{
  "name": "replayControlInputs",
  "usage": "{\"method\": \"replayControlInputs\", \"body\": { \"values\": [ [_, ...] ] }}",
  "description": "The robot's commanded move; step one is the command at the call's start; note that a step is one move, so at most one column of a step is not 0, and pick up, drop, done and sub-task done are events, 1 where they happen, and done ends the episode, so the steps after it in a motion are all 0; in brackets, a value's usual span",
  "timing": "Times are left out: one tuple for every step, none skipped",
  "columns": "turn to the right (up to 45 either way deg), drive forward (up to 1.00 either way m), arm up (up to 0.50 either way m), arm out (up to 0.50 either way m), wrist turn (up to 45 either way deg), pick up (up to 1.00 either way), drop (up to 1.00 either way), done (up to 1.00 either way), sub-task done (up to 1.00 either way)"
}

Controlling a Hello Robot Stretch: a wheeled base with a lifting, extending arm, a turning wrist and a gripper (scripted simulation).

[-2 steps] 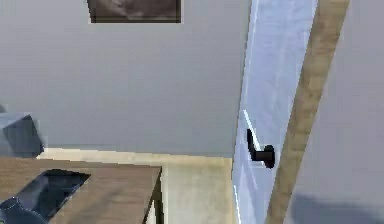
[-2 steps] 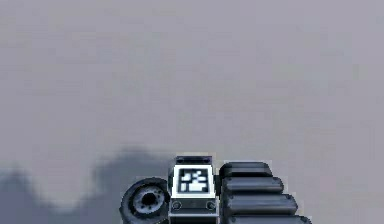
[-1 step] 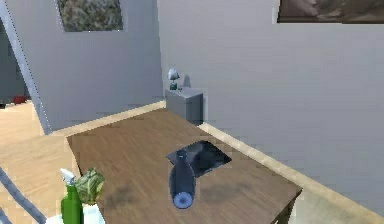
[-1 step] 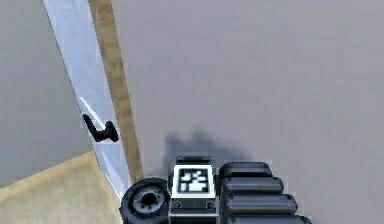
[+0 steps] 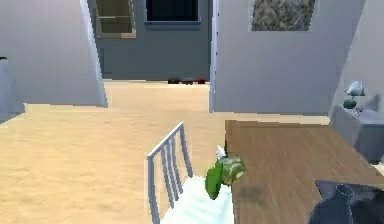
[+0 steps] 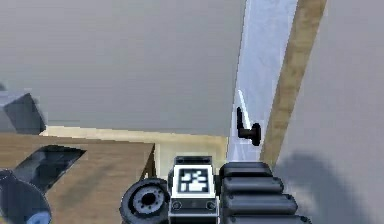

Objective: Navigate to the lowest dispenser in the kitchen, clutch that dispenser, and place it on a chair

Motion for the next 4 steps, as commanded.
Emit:
{"method": "replayControlInputs", "body": {
  "values": [
    [-45.0, 0.00, 0.00, 0.00, 0.0, 0.00, 0.00, 0.00, 0.00],
    [-33.0, 0.00, 0.00, 0.00, 0.0, 0.00, 0.00, 0.00, 0.00],
    [0.0, 0.00, 0.00, 0.36, 0.0, 0.00, 0.00, 0.00, 0.00],
    [0.0, 0.00, 0.00, 0.00, 45.0, 0.00, 0.00, 0.00, 0.00]
  ]
}}
